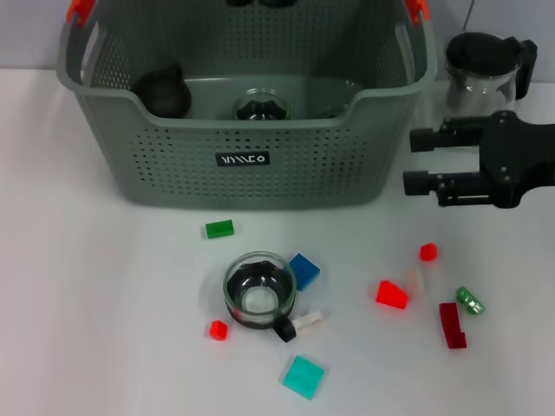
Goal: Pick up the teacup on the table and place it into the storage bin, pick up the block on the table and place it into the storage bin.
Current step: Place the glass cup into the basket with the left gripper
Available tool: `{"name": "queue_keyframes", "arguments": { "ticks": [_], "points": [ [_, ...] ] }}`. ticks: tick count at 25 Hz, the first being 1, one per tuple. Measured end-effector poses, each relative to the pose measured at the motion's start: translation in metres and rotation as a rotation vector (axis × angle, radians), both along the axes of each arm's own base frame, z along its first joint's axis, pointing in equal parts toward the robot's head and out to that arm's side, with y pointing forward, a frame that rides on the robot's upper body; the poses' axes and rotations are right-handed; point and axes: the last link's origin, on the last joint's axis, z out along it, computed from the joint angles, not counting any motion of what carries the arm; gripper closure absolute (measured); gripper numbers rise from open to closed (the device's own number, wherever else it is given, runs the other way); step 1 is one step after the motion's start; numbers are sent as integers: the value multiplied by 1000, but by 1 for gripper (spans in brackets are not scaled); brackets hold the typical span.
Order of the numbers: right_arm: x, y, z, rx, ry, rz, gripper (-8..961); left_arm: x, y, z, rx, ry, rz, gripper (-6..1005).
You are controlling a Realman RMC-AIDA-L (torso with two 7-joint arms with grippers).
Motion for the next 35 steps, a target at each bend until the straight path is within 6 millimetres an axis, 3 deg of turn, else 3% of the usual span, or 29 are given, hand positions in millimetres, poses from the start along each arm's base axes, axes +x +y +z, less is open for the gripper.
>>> {"name": "queue_keyframes", "arguments": {
  "ticks": [5,12,19,35],
  "points": [
    [1,0,-5,-3,-16,-6,246,-11,17,-32,55,131,42,950],
    [1,1,-6,2,-18,-9,247,-19,19,-58,104,223,38,954],
    [2,4,-7,18,-27,-16,247,-20,16,-71,122,278,12,953],
    [2,6,-8,32,-33,-12,246,-28,9,-81,104,319,15,950]
  ]
}}
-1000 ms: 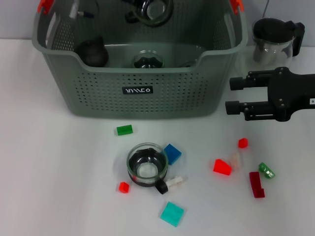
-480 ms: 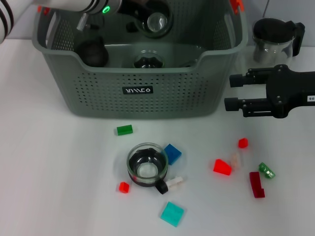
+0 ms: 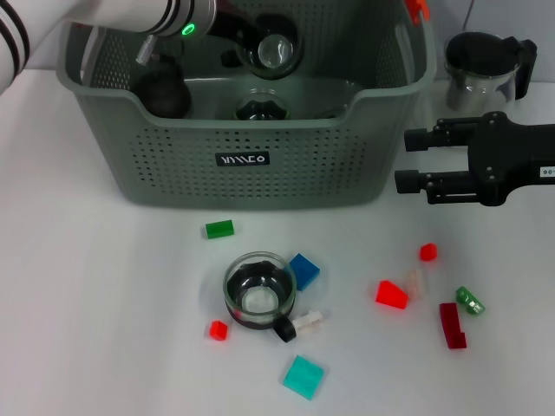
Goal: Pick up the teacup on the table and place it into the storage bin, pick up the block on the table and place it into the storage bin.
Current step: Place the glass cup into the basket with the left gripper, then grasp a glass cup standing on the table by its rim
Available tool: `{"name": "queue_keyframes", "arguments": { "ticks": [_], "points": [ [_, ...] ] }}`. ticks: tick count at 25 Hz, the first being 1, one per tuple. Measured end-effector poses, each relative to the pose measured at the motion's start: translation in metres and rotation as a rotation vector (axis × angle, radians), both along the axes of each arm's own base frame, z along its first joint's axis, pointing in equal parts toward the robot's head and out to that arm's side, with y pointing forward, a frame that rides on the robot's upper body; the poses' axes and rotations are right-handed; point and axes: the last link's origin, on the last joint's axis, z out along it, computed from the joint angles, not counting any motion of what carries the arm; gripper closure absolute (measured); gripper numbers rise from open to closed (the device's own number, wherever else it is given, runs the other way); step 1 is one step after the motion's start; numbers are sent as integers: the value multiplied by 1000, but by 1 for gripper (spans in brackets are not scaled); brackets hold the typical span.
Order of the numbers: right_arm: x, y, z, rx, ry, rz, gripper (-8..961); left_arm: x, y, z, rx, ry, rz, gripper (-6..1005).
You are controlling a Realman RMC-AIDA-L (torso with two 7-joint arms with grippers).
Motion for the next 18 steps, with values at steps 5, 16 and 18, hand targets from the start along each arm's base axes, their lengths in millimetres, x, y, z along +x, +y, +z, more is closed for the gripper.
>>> {"name": "queue_keyframes", "arguments": {
  "ticks": [5,16,18],
  "points": [
    [1,0,-1,2,1,1,246,0,0,0,1,-2,4,935],
    [3,-1,-2,6,-1,-2,246,-2,0,2,6,-13,15,714],
    [4,-1,-1,7,-1,-4,246,0,0,6,13,-25,20,639]
  ]
}}
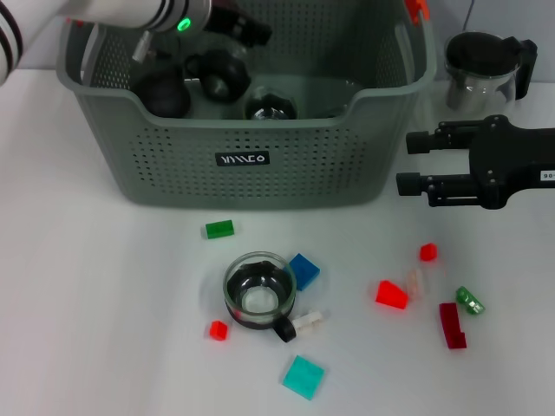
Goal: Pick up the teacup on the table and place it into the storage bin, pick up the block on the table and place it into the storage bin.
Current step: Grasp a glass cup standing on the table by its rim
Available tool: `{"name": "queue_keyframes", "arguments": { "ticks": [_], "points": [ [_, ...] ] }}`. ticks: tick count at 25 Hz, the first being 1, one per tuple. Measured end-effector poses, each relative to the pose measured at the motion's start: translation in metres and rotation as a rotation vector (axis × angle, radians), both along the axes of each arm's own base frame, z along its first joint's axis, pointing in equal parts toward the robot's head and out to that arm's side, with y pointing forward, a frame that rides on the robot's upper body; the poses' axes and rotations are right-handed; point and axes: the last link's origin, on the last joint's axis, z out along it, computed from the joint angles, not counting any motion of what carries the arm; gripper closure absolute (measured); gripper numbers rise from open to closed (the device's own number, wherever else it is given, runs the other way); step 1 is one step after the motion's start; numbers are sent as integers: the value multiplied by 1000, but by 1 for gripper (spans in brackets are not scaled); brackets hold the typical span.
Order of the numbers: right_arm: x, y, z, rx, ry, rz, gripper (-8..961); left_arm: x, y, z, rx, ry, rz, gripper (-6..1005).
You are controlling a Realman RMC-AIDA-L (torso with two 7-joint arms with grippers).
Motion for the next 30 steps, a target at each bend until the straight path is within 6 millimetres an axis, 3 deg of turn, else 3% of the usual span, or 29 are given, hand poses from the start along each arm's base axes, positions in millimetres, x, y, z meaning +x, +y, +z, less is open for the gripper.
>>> {"name": "queue_keyframes", "arguments": {
  "ticks": [7,9,15,21,30],
  "points": [
    [3,0,3,7,1,-6,246,27,-10,34,-8,-138,-4,360],
    [4,0,4,10,0,-9,246,44,-26,45,-60,-233,-40,274],
    [8,0,6,23,8,-27,245,67,-90,68,-273,-370,-256,264],
    [11,1,10,40,21,-47,245,48,-150,75,-463,-317,-497,265],
    [14,1,6,19,44,-80,245,0,-190,47,-721,-172,-574,266]
  ]
}}
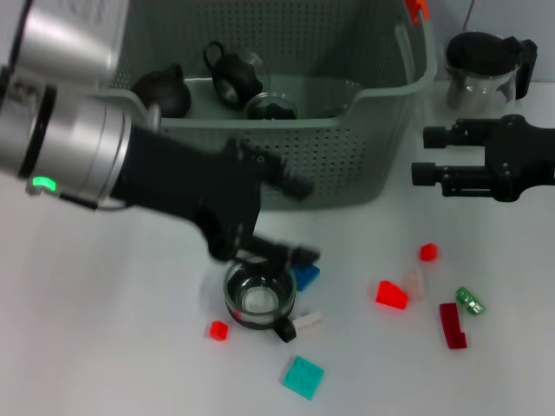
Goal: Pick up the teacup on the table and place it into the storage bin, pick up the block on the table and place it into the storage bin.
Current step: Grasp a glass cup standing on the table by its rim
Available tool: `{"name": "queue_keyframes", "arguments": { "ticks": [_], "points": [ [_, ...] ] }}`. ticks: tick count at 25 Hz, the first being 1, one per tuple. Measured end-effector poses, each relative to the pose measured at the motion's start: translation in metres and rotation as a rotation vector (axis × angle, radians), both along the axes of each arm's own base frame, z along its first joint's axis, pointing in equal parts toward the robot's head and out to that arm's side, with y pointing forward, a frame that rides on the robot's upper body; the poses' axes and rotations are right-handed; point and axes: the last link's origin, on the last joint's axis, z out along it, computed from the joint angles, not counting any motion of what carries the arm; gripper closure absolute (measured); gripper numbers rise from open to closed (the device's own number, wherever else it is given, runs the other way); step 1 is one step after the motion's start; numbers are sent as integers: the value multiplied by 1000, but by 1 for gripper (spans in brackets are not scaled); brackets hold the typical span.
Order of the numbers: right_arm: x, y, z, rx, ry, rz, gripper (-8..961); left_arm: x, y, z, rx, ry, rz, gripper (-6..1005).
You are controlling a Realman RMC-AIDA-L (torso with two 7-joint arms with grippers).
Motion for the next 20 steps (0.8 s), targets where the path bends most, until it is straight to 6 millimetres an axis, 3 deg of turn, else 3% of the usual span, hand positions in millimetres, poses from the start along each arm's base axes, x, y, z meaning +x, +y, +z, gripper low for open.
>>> {"name": "queue_keyframes", "arguments": {
  "ticks": [8,14,20],
  "points": [
    [2,-9,-6,-53,13,3,245,-27,-6,-34,-59,266,-65,267],
    [3,-18,-19,-151,-46,25,245,-35,2,-62,-21,446,-107,268],
    [3,-18,-27,-195,-104,32,244,-37,4,-75,-30,500,-125,269]
  ]
}}
